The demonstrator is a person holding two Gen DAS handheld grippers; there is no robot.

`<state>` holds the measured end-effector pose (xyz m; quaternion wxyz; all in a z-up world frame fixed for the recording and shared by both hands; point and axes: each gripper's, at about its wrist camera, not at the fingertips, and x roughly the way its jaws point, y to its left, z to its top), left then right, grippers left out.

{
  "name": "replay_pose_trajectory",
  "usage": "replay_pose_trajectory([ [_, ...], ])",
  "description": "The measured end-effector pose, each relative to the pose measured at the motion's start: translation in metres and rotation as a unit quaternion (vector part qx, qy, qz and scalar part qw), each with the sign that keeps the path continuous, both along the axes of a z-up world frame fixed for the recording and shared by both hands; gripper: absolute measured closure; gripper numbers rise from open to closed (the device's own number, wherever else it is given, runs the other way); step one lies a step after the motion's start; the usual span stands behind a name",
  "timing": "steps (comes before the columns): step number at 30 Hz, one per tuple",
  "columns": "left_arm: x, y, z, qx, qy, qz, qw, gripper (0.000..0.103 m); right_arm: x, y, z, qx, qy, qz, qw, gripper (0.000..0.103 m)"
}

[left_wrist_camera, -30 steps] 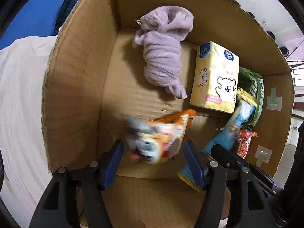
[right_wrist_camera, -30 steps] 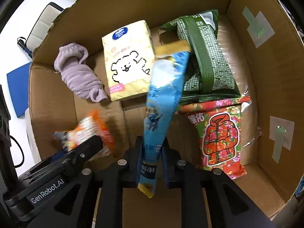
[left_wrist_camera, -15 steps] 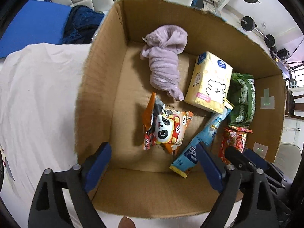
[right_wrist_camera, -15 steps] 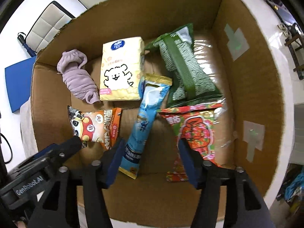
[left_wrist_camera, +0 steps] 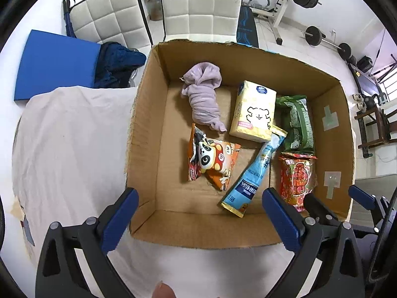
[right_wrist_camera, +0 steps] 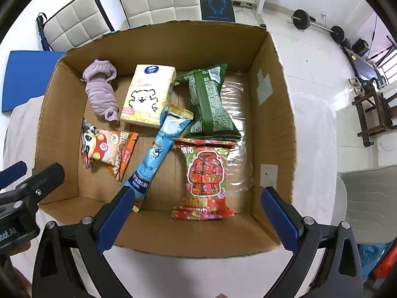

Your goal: Organize soft objects

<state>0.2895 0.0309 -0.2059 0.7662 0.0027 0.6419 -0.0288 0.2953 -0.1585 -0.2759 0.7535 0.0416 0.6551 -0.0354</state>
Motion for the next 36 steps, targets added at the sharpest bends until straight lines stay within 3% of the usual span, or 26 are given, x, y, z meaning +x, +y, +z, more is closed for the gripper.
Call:
replay_pose_trajectory([
  [8, -0.019, -0.003, 0.022, 0.000, -0.022, 0.007, 0.9997, 0.001, -0.023, -0.014, 0.030, 0.010, -0.018, -0.003, 1.000, 0.000],
  [14, -0.052, -0.005, 0.062, -0.003, -0.058, 0.017, 0.9981, 0.001, -0.052, -0.020, 0.062, 0.023, -0.041, 0.000, 0.999, 0.000],
  [23, -0.129, -0.003, 0.148, -0.010, -0.130, 0.024, 0.9912, 0.001, -0.130, -0.029, 0.155, 0.032, -0.121, 0.003, 0.992, 0.000],
  [31, -0.190, -0.002, 0.198, 0.002, -0.166, 0.011, 0.9860, 0.001, -0.211, -0.030, 0.233, 0.040, -0.174, 0.011, 0.984, 0.000],
  [36, -0.217, -0.003, 0.219, -0.006, -0.185, 0.003, 0.9828, 0.001, -0.247, -0.026, 0.264, 0.033, -0.193, 0.016, 0.980, 0.000],
])
